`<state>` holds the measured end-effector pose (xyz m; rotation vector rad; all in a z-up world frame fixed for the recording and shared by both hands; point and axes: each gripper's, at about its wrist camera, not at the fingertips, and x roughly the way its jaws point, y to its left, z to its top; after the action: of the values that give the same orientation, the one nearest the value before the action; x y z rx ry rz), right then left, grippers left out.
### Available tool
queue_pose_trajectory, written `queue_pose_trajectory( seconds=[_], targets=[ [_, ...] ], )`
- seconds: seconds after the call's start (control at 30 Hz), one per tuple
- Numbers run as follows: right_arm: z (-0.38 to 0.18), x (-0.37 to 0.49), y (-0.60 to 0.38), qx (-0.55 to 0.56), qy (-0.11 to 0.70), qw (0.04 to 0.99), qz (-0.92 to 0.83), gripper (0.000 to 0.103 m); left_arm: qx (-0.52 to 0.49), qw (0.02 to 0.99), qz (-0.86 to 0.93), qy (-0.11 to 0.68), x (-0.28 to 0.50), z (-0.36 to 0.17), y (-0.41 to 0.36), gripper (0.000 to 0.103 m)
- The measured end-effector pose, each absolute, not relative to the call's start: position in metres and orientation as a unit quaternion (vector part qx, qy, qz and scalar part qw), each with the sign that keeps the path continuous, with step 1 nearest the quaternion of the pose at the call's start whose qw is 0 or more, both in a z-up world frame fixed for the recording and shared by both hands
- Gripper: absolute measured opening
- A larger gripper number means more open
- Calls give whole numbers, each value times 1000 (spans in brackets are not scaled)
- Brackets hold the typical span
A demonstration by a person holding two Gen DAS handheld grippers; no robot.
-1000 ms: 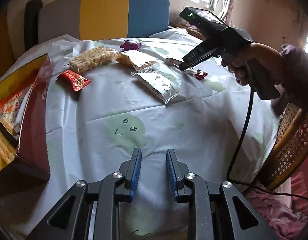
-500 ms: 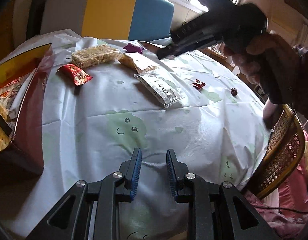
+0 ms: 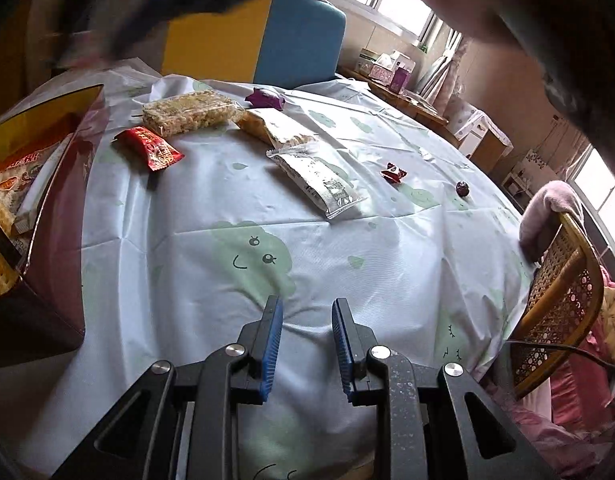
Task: Organize snacks
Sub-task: 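Carry the pink-flowered candy into the gold tray and open the right tool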
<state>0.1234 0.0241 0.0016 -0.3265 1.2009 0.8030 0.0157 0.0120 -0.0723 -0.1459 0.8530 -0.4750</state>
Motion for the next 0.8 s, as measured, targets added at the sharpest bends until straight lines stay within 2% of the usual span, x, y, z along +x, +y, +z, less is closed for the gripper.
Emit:
queue_pose_trajectory(
  seconds=[0.17,0.3,0.33,0.8],
  targets=[
    [-9,130,68,-142,558,714,397,29,-81,879,-233,409,17,-74,15,26],
    [-30,135,85,-140,581,695,401,40,-86,878,-235,409,17,-74,17,26],
    [-34,137,84,-134,584,694,399,40,-84,878,-234,408,17,-74,16,26],
    [-12,133,-14,-131,530,768,333,40,-67,882,-226,407,17,-74,12,26]
  ],
)
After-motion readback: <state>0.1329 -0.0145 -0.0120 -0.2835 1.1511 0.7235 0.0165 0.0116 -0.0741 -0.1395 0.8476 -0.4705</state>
